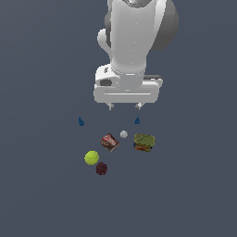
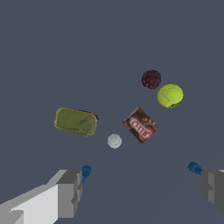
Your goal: Pick up a designated object from a clutter of objects.
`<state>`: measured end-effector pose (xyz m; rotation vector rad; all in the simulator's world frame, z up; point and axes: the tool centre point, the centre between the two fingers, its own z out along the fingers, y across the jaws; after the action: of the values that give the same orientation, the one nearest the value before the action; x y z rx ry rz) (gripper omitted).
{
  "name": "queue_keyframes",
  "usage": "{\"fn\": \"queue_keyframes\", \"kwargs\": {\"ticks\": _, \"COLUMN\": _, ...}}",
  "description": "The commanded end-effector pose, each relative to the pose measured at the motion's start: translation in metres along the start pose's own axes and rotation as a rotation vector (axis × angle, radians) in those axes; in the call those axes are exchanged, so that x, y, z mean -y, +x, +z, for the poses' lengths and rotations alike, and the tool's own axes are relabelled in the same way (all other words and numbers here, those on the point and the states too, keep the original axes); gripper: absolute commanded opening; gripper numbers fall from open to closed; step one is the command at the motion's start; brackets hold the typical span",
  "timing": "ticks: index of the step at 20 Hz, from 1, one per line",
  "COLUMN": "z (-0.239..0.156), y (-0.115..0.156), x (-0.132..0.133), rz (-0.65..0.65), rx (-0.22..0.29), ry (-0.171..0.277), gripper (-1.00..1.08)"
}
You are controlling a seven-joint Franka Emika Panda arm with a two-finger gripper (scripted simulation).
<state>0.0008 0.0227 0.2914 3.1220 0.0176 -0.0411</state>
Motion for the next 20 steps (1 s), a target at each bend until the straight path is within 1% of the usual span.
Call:
{"fn": "queue_keyframes", "kwargs": {"ticks": 1, "z": 0.003, "y": -0.001, "x": 0.002, "rz": 0.0, "rx": 0.0, "ry": 0.0, "gripper": 1.0}}
{"fn": "queue_keyframes", "kwargs": {"ticks": 7, "z": 0.023, "y": -0.007, "x": 0.012, "rz": 0.003, "rx": -0.003, "ry": -0.001, "gripper": 1.0}}
{"fn": "queue_keyframes", "kwargs": {"ticks": 12, "z": 0.051, "y": -0.017, "x": 0.027, "rz": 0.006, "rx": -0.006, "ry": -0.001, "gripper": 1.0}}
{"fn": "queue_keyframes", "kwargs": {"ticks": 16, "z": 0.08, "y": -0.031, "x": 0.042, "rz": 0.01, "rx": -0.01, "ry": 0.0, "gripper": 1.0}}
{"fn": "queue_keyframes", "kwargs": {"ticks": 20, "z": 0.112, "y": -0.051, "x": 0.058, "rz": 0.013, "rx": -0.015, "ry": 0.002, "gripper": 1.0}}
